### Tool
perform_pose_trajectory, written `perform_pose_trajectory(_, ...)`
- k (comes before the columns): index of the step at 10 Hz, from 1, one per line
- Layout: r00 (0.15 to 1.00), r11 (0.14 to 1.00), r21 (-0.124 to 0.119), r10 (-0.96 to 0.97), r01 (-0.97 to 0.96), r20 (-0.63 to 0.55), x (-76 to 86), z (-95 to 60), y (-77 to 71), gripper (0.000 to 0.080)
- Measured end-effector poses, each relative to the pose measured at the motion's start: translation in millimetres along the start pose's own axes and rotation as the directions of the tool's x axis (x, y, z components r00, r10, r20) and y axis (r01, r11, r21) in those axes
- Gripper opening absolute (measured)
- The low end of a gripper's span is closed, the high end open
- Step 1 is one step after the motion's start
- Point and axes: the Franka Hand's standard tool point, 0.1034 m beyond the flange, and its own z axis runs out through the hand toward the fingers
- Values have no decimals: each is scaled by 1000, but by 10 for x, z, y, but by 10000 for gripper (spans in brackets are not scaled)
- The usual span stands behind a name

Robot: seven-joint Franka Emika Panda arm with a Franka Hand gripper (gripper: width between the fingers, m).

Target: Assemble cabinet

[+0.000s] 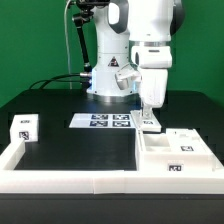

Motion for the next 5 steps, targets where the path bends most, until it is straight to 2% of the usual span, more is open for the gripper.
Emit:
perform_pose_trajectory(1,1000,1000,-2,2,-2,1,-8,-7,19,68)
perform_pose_trajectory(2,1000,1000,10,14,-14,12,-36,-36,90,68)
perform_pose_trajectory(3,999,999,8,33,-33,15,-23,-59,179,68)
perform_pose_trajectory(5,999,999,10,40,-40,13,11,-40,214,68)
